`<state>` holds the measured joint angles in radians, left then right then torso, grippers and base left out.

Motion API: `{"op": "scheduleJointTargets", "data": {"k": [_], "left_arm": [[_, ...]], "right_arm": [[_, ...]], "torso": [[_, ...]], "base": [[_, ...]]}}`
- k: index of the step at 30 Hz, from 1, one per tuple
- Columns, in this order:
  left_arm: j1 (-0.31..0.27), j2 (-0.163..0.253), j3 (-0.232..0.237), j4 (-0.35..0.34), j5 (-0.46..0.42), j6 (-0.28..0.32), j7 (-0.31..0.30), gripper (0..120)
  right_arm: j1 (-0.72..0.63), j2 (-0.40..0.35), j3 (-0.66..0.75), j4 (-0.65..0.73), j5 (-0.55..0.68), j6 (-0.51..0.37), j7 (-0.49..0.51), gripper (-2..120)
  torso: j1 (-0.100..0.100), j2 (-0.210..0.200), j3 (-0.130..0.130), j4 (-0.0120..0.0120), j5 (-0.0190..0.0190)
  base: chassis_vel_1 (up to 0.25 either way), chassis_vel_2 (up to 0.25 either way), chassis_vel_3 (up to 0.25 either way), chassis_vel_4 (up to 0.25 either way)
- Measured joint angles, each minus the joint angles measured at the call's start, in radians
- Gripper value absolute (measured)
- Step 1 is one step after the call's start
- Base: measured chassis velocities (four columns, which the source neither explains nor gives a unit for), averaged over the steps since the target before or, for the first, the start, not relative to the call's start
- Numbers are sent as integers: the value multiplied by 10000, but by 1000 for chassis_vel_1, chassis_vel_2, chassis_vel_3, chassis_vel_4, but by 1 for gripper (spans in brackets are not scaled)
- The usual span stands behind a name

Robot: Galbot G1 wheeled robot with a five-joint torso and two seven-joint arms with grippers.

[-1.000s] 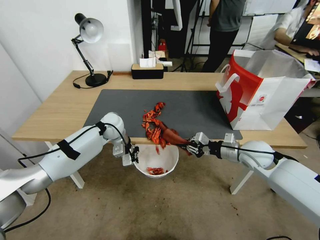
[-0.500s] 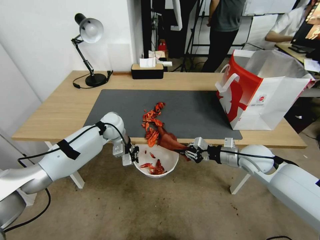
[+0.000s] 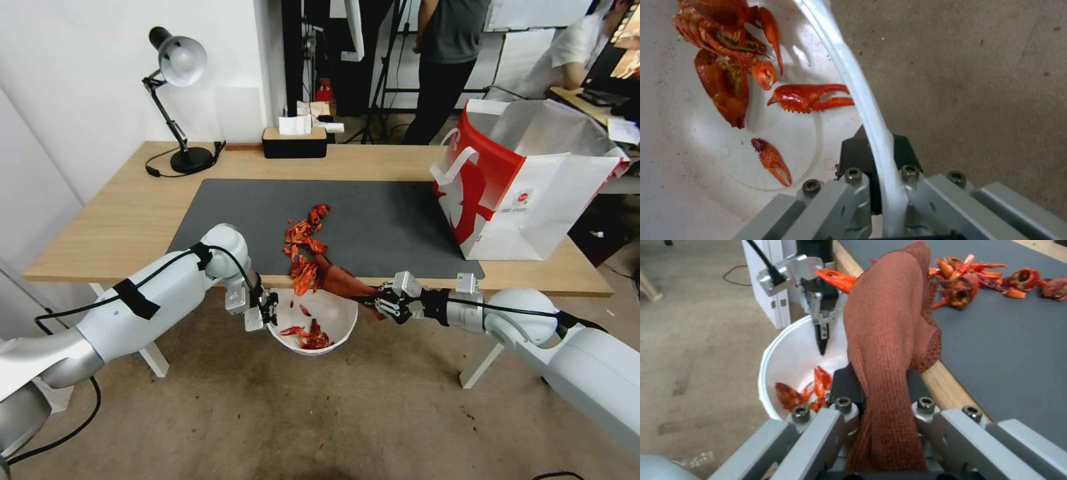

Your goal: Sweep shrimp from table into container with towel, then put container into takeout bag.

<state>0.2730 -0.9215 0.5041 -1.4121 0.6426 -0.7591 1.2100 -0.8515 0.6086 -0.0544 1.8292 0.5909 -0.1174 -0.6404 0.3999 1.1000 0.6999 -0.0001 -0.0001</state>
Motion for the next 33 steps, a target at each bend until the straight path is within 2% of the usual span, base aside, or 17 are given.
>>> {"op": "scheduleJointTargets", "data": {"k": [12,25,33], "left_arm": [[2,-50,-3,36,12,-14,-4,0],[1,-174,-3,143,24,-57,-3,0],[-6,-187,-3,185,27,-107,-15,0]], "right_arm": [[-408,-204,488,108,4,2,-708,7],[-540,-288,739,178,122,19,-971,7],[-273,-270,848,188,802,98,-949,7]], "torso": [[0,1,0,3,3],[0,1,0,3,1],[0,1,0,0,0]], "base": [[0,0,0,0],[0,0,0,0],[0,0,0,0]]}}
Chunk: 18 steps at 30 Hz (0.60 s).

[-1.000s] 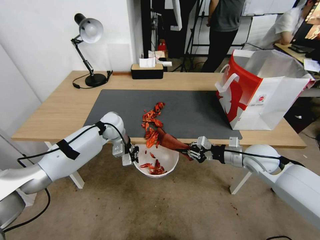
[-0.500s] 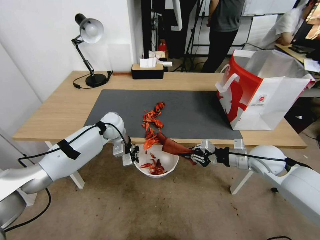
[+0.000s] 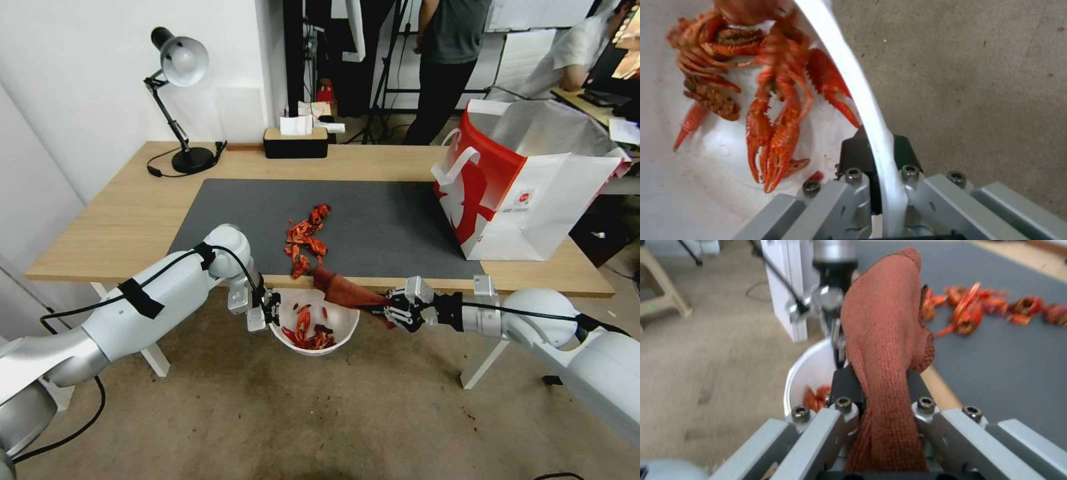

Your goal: Sweep shrimp from table into container with towel, then put container into takeout bag.

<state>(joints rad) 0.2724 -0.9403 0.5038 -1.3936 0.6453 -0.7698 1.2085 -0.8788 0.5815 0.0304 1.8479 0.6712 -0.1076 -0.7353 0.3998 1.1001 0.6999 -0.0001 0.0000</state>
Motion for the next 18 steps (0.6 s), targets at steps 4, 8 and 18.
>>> {"op": "scheduleJointTargets", "data": {"k": [4,8,18], "left_arm": [[0,6,0,8,1,-23,-8,0],[25,27,-27,-6,5,-29,-16,0],[170,119,-191,-21,29,-83,-28,0]], "right_arm": [[377,36,5,-104,801,76,255,7],[836,142,-123,-291,1818,88,694,7],[2873,1090,-1312,-1344,3154,407,4263,7]], "torso": [[0,0,0,-1,-1],[2,-1,0,-2,0],[3,-3,3,-1,-6]], "base": [[0,0,0,0],[0,0,0,0],[0,0,0,0]]}}
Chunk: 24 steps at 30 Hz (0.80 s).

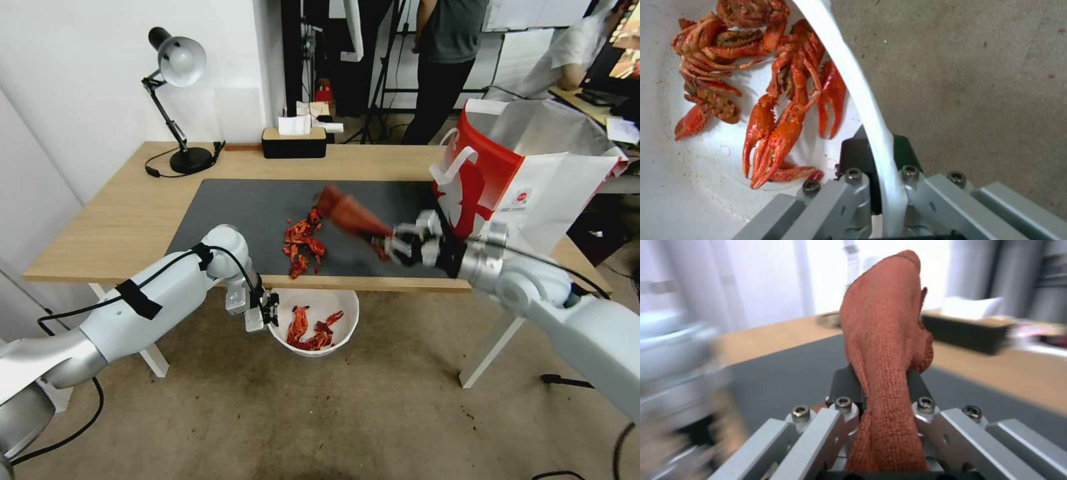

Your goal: Sweep shrimp from table into container with towel, then put container into takeout bag.

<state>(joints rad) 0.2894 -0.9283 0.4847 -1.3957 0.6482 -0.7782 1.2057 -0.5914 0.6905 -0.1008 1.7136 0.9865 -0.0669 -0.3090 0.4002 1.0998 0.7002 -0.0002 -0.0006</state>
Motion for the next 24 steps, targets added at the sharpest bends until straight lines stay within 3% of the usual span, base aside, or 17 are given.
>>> {"op": "scheduleJointTargets", "data": {"k": [4,8,13,19,24], "left_arm": [[51,20,-52,26,15,-29,6,0],[64,52,-59,44,16,-64,10,0],[84,135,-72,43,15,-87,5,0],[213,306,-229,87,18,-171,-15,0],[282,344,-316,87,19,-209,-18,0]], "right_arm": [[901,643,-778,-1057,-619,1,1668,7],[1759,1252,-1453,-2618,-1474,-50,2019,7],[2753,2028,-2219,-4268,-2022,-146,1710,7],[4023,3396,-3081,-6907,-2841,-123,481,7],[4456,3985,-3256,-7836,-3227,-119,105,7]], "torso": [[0,-1,1,2,7],[1,-1,1,0,9],[1,-1,1,0,2],[2,-2,0,3,6],[2,-1,0,2,0]], "base": [[0,0,0,0],[0,0,0,0],[0,0,0,0],[0,0,0,0],[0,0,0,0]]}}
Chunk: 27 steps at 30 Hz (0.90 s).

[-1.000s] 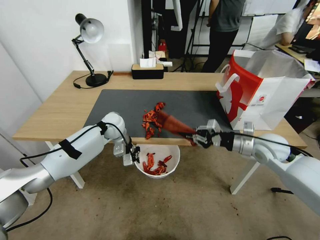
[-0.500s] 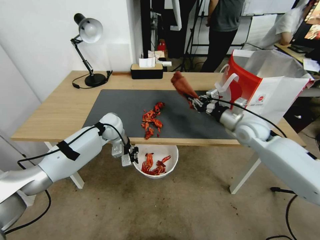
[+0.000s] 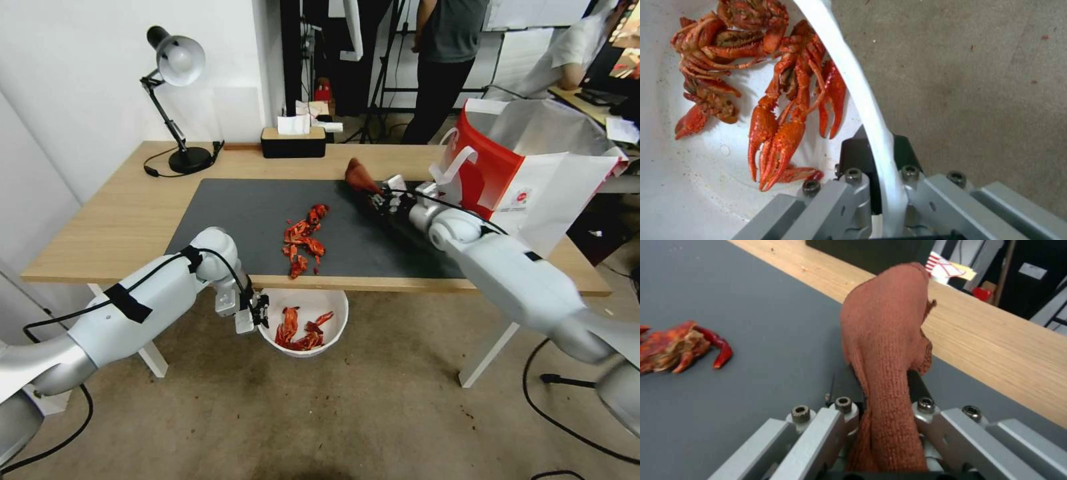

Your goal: Sweep shrimp from table into container with towel, then put container into takeout bag.

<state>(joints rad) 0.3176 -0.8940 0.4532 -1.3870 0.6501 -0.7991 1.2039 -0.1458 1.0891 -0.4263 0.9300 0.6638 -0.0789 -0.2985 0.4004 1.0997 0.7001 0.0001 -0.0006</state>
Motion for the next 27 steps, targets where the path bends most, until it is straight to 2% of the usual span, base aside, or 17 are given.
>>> {"op": "scheduleJointTargets", "data": {"k": [7,15,17,19,27], "left_arm": [[115,126,-115,-58,11,-17,-3,0],[130,212,-166,-158,12,-17,-3,0],[139,216,-176,-162,12,-17,-4,0],[163,235,-198,-177,11,-21,-4,0],[177,312,-235,-206,-6,-39,-6,0]], "right_arm": [[359,375,-500,-476,-349,-111,-1230,7],[616,416,-776,-725,-413,-134,-2796,7],[630,431,-776,-768,-413,-116,-2914,7],[708,559,-767,-1051,-408,96,-3557,7],[894,859,-720,-1681,-453,630,-4752,7]], "torso": [[0,0,0,-4,3],[-7,5,-5,-2,8],[-7,5,-5,-2,8],[-6,5,-4,-2,8],[-5,4,-2,0,6]], "base": [[0,0,0,0],[0,0,0,0],[0,0,0,0],[0,0,0,0],[0,0,0,0]]}}
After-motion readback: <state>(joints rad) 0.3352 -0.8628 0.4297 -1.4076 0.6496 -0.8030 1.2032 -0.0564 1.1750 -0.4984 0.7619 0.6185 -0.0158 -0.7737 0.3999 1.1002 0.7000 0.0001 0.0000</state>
